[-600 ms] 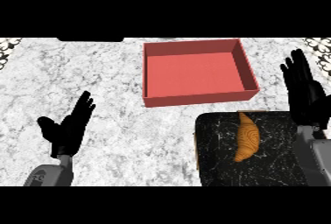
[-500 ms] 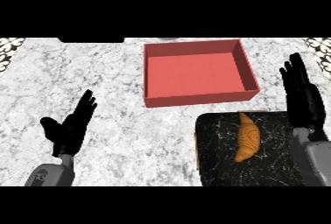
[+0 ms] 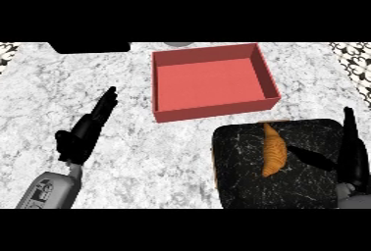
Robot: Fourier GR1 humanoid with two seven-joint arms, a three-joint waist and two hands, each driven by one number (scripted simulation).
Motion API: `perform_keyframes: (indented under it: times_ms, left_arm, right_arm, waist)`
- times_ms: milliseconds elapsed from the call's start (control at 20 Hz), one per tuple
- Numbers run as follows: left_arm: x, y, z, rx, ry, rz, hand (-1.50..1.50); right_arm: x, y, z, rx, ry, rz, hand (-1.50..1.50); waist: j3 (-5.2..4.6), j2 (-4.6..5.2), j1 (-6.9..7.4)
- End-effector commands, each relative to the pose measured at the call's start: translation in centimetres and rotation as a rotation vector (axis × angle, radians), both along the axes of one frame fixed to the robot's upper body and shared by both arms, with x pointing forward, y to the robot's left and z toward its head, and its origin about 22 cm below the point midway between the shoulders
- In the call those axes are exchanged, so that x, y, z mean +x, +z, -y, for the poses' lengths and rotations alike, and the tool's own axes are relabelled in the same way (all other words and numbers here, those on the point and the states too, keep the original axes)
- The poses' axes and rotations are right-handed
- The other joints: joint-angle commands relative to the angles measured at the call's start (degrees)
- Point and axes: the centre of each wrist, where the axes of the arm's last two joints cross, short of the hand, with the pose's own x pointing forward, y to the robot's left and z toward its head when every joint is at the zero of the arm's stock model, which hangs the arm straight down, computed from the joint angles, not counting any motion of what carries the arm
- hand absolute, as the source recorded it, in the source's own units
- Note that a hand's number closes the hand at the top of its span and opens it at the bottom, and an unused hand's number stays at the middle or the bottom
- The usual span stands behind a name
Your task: Pick the croissant from the tray and place it in the cardboard box
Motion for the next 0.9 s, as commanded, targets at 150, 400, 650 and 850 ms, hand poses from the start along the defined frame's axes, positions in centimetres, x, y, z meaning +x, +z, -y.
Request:
perform_keyframes:
  times_ms: [150, 400, 650, 850]
  left_arm:
    - [0.1, 0.9, 1.1, 0.050, -0.087, 0.013, 0.00]
    - [0.2, 1.0, 1.5, 0.061, -0.095, 0.006, 0.00]
    - [0.1, 1.4, 2.6, 0.060, -0.109, 0.011, 0.00]
    - [0.0, 1.2, 3.2, 0.064, -0.122, 0.006, 0.00]
  right_arm:
    - [-5.8, -4.3, 1.9, -0.493, 0.000, -0.179, -1.50]
    - [-5.2, -2.9, 0.1, -0.556, -0.020, -0.256, -1.50]
    - [-5.1, -1.8, -5.4, -0.490, -0.011, -0.414, -1.50]
    - [-4.6, 1.1, -10.5, -0.440, -0.019, -0.501, -1.50]
  waist:
    - [-0.16, -0.25, 1.29]
    - [-0.47, -0.64, 1.03]
    - [-0.16, -0.83, 2.21]
    - [0.05, -0.63, 2.50]
